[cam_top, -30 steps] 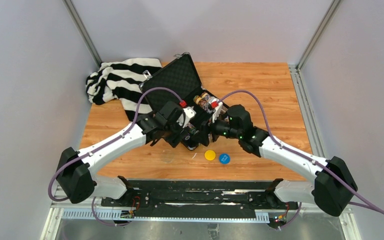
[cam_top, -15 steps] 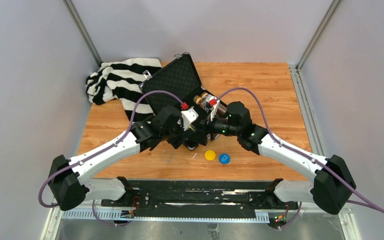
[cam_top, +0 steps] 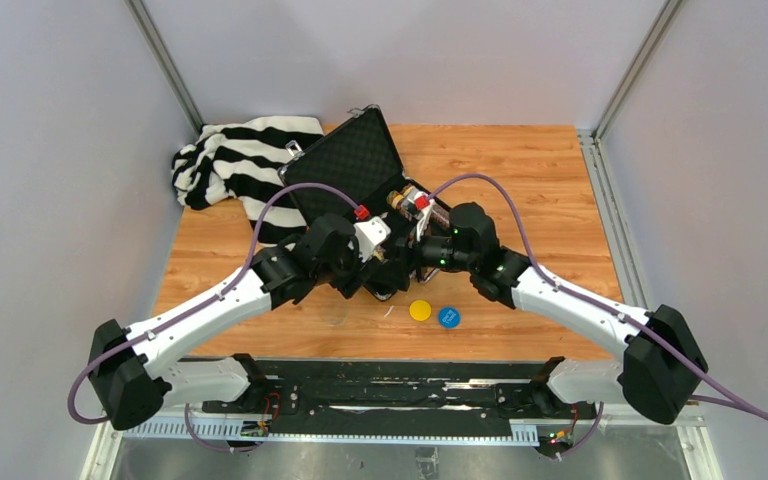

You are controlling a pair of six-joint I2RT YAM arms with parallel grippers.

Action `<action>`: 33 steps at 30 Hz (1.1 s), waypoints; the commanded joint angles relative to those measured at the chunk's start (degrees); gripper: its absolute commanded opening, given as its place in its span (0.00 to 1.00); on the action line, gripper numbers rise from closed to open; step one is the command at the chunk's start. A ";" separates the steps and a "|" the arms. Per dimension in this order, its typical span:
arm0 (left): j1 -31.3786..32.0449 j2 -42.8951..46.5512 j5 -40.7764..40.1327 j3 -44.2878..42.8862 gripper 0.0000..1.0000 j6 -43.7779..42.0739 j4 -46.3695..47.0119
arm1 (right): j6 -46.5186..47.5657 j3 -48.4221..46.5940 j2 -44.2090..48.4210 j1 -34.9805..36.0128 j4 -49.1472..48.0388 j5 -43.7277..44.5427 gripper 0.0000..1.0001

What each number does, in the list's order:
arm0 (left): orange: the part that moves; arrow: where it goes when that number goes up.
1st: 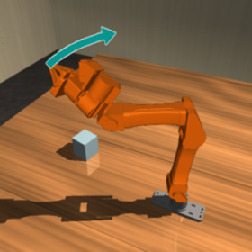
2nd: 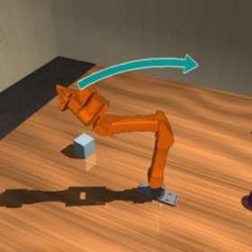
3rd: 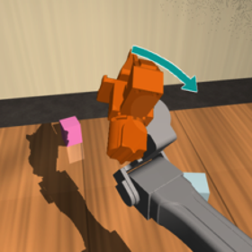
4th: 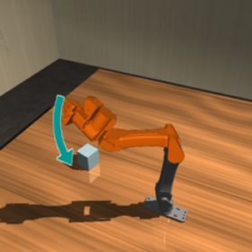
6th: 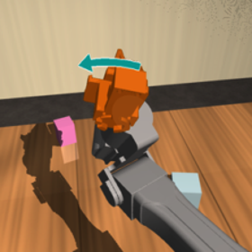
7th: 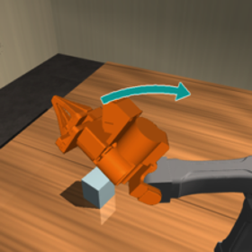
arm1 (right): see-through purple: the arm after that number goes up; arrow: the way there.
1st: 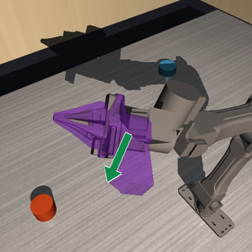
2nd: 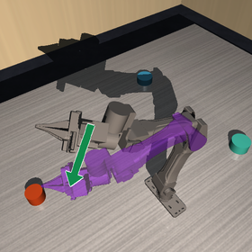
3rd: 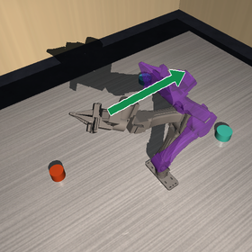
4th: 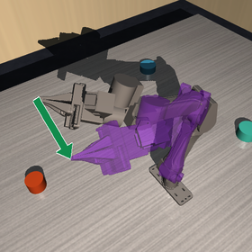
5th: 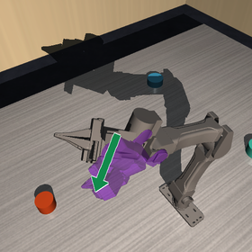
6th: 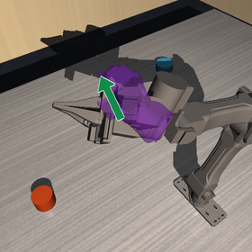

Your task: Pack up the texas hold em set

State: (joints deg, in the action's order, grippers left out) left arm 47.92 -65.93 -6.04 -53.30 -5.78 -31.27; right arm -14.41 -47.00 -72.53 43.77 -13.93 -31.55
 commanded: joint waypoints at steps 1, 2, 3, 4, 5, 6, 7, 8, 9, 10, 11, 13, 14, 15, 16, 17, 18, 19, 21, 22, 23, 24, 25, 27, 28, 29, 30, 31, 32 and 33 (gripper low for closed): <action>2.18 4.10 7.74 -1.15 0.41 -1.25 3.65 | -3.67 0.58 0.17 -2.26 -3.94 12.23 0.66; 2.18 3.95 7.53 -1.23 0.41 -1.19 3.59 | -4.77 1.60 0.77 -2.81 -4.81 11.70 0.66; 2.18 3.88 7.46 -1.34 0.41 -1.16 3.44 | -5.78 2.30 1.41 -3.37 -5.39 11.23 0.65; 2.18 3.74 7.49 -1.37 0.41 -1.10 3.45 | -6.39 2.92 2.03 -3.88 -5.81 10.67 0.65; 2.18 3.65 7.53 -1.49 0.41 -1.00 3.43 | -6.60 3.60 2.68 -4.43 -5.99 10.34 0.65; 2.18 3.54 7.47 -1.58 0.41 -0.97 3.49 | -6.46 4.22 3.27 -4.88 -5.96 10.26 0.65; 2.18 3.45 7.52 -1.63 0.41 -0.96 3.52 | -6.11 4.83 4.06 -5.23 -5.74 10.39 0.65; 2.18 3.37 7.49 -1.71 0.41 -0.90 3.55 | -5.81 5.42 4.75 -5.59 -5.40 10.79 0.65; 2.18 3.23 7.45 -1.81 0.41 -0.92 3.58 | -5.48 5.94 5.56 -5.97 -5.26 10.95 0.65; 2.18 3.14 7.38 -1.93 0.41 -0.91 3.47 | -5.19 6.44 6.23 -6.38 -4.96 10.99 0.65; 2.18 2.98 7.18 -2.10 0.41 -0.92 3.41 | -5.04 7.04 7.05 -6.69 -4.69 10.98 0.65; 2.18 2.79 7.15 -2.16 0.41 -0.89 3.32 | -4.92 8.09 8.64 -7.37 -4.41 11.11 0.65; 2.15 2.70 7.30 -2.16 0.41 -0.95 3.27 | -4.95 8.43 9.28 -7.52 -4.37 11.23 0.65; 2.17 2.59 7.54 -2.16 0.41 -0.84 3.30 | -4.96 8.70 9.72 -7.78 -4.43 11.14 0.65; 2.18 2.42 7.85 -2.12 0.41 -0.86 3.34 | -5.02 8.63 9.89 -7.88 -4.42 10.89 0.65; 2.18 2.35 8.06 -2.03 0.41 -0.86 3.54 | -5.06 8.42 9.95 -7.91 -4.31 10.51 0.65; 2.17 2.14 8.28 -1.99 0.41 -0.82 3.58 | -5.28 8.17 9.87 -7.91 -4.34 10.11 0.65; 2.17 1.97 8.15 -1.92 0.41 -0.80 3.60 | -5.52 7.94 9.75 -7.91 -4.45 9.64 0.65; 2.18 1.72 8.02 -1.90 0.41 -0.96 3.54 | -6.08 7.49 9.46 -7.91 -5.18 8.44 0.65; 2.15 1.52 7.92 -1.97 0.41 -1.08 3.50 | -6.43 7.16 9.11 -7.91 -5.64 7.64 0.65; 2.17 1.41 7.75 -1.98 0.41 -1.12 3.49 | -6.60 6.86 8.73 -7.91 -5.97 6.84 0.65; 2.15 1.34 7.65 -1.98 0.41 -1.11 3.57 | -6.87 6.44 8.20 -7.93 -6.12 5.92 0.65; 2.17 1.28 7.66 -1.99 0.41 -1.11 3.70 | -7.33 6.14 7.55 -7.85 -6.47 5.01 0.65; 2.18 1.11 7.29 -1.98 0.41 -1.16 3.84 | -8.59 6.09 6.56 -7.83 -7.75 3.09 0.65; 2.17 0.89 7.16 -1.94 0.41 -1.16 3.84 | -9.32 6.26 6.20 -7.80 -8.93 2.24 0.65; 2.17 0.81 6.91 -2.02 0.41 -1.20 3.84 | -10.10 6.42 5.91 -7.70 -10.15 1.30 0.65; 2.18 0.74 6.83 -1.87 0.41 -1.17 3.97 | -10.57 6.43 5.58 -7.55 -10.83 0.68 0.65; 2.18 0.65 6.76 -1.82 0.41 -1.24 4.09 | -10.72 6.22 5.28 -7.29 -10.63 0.47 0.65; 2.18 0.59 6.62 -1.81 0.41 -1.11 4.25 | -10.65 5.96 4.88 -7.05 -10.29 0.32 0.65; 2.18 0.62 6.62 -1.69 0.41 -1.16 4.52 | -10.65 5.88 4.60 -6.88 -10.17 0.15 0.65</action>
State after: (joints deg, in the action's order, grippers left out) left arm 49.71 -65.25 0.86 -53.34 -5.91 -29.67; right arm -23.20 -39.18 -66.96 36.60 -21.19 -28.12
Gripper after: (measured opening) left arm 0.666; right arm 0.649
